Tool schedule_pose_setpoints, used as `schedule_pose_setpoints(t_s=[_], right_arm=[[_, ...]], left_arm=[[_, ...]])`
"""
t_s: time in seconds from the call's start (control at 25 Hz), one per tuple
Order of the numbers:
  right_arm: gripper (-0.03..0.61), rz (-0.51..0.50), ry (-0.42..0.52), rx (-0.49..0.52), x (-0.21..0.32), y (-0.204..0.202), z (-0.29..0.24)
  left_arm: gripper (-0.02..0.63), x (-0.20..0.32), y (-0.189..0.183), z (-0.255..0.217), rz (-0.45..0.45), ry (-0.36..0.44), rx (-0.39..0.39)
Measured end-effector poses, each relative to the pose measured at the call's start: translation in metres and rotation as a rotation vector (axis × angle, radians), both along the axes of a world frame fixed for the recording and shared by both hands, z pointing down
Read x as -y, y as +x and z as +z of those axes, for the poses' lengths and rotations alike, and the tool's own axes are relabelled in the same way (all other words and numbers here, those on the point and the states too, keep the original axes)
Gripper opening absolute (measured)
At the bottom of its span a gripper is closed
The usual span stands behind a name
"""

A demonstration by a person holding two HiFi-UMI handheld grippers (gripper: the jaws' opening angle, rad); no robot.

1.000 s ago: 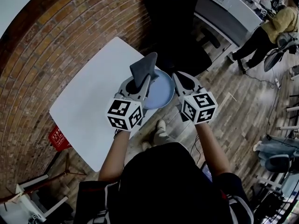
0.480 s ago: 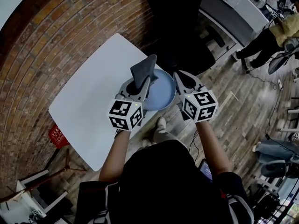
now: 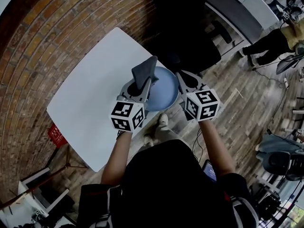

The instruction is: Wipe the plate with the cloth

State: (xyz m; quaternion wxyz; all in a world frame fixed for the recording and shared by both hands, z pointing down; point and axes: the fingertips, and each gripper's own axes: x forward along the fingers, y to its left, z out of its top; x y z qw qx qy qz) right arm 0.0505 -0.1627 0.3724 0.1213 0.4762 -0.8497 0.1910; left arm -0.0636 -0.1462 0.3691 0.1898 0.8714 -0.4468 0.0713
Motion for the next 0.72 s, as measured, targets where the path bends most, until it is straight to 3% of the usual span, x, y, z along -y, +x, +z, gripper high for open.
schedule_pose_setpoints(t_s=[0.72], right_arm=[[0.031,-0.073,-0.163,-0.094,0.009,0.006,0.076]], left_arm=[[0.061,0.009,0.007,0.069,0.011,-0.114,0.067]])
